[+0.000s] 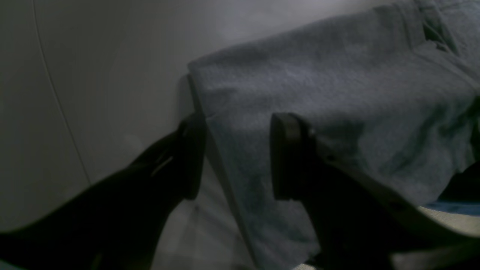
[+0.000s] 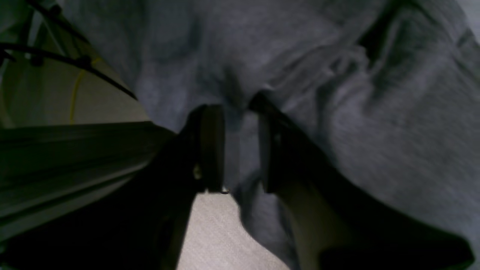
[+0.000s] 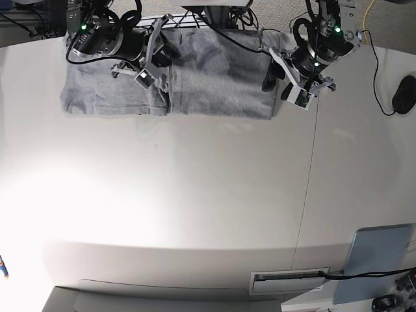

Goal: Fold the T-shirt properly
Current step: 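Release the right gripper and regrasp the bundle's end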

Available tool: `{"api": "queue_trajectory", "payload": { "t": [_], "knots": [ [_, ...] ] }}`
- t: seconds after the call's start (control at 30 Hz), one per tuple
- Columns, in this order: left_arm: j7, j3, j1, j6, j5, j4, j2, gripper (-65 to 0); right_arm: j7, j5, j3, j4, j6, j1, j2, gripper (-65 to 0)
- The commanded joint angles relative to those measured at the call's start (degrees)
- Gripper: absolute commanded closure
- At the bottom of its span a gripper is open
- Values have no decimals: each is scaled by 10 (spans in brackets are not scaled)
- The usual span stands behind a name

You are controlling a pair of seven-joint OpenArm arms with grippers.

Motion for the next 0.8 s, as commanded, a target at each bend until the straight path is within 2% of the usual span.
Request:
{"api": "queue_trajectory", "payload": {
  "t": [0.0, 0.2, 0.33, 0.43, 0.53, 0.63, 0.77],
  "knots": [
    [-13, -2, 0, 0, -1, 9, -3, -270, 9, 9, 11, 11, 3, -2, 2, -160],
    [-13, -2, 0, 0, 9, 9, -3, -270, 4, 38, 75, 11, 4, -3, 3, -160],
    [-13, -2, 0, 0, 9, 9, -3, -270, 4, -18, 141, 11, 3, -3, 32, -160],
    [-13, -2, 0, -1, 9, 9, -3, -270, 1, -21, 217, 11, -31, -10, 61, -159],
    [-16, -2, -2, 0, 8, 9, -3, -270, 30, 2, 299, 11, -75, -14, 79, -159],
    [-31, -2, -2, 0, 8, 9, -3, -270, 31, 2, 371, 11, -80, -15, 88, -159],
    [-39, -2, -2, -11, 7, 9, -3, -270, 31, -5, 402, 2, -80, -34, 128, -161]
  ]
}}
